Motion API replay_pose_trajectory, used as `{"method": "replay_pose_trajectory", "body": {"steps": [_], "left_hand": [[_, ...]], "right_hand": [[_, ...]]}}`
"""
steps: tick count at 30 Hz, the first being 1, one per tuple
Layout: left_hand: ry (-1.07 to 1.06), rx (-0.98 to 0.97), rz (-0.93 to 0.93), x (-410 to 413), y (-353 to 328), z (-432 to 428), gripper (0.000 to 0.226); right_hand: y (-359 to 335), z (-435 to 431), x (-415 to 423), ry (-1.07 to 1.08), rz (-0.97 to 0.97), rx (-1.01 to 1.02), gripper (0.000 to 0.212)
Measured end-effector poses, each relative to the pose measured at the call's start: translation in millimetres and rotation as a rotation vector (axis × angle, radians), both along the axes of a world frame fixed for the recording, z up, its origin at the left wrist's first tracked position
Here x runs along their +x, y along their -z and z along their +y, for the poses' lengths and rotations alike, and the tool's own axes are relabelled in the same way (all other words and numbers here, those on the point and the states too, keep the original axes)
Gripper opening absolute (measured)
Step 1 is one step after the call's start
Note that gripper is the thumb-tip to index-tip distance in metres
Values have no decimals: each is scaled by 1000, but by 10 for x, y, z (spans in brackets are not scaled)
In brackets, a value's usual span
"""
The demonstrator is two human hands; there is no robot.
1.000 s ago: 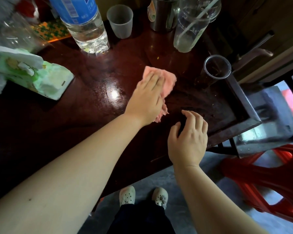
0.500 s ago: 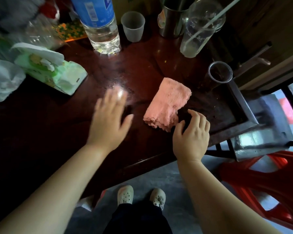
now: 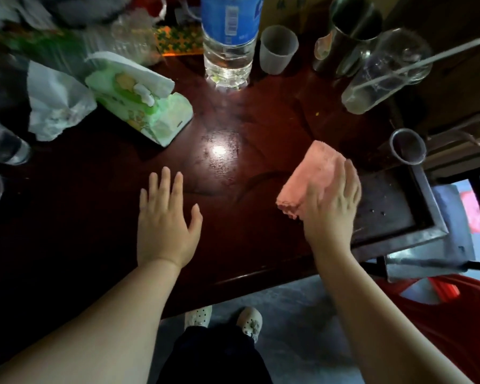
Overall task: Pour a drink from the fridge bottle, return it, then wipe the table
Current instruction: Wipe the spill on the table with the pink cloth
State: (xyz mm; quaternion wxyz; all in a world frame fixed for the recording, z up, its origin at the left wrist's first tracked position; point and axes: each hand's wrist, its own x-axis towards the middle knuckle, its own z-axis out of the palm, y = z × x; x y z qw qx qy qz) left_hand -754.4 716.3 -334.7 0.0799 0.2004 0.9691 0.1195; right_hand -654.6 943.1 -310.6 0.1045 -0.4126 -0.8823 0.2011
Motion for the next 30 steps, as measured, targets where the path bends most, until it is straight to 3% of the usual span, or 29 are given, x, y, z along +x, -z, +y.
{"method": "replay_pose_trajectory", "body": {"steps": [7, 13, 20, 22, 25, 30], "left_hand": [[1, 4, -1, -13, 21, -13, 66], [1, 19, 3, -9, 9, 3, 66], [-2, 36, 25, -5, 24, 1, 66], [-2, 32, 23, -6, 17, 2, 66], [-4, 15, 22, -8, 15, 0, 66], [-8, 8, 21, -9, 10, -14, 67]], "right_hand": [[278, 189, -739, 80, -130, 22, 61], [175, -15, -1178, -330, -148, 20, 63], [134, -326, -346, -750, -141, 34, 70], [141, -147, -53, -684, -214, 62, 76], [117, 223, 67, -419, -227, 73, 77], [166, 576, -511, -95, -191, 94, 62]]}}
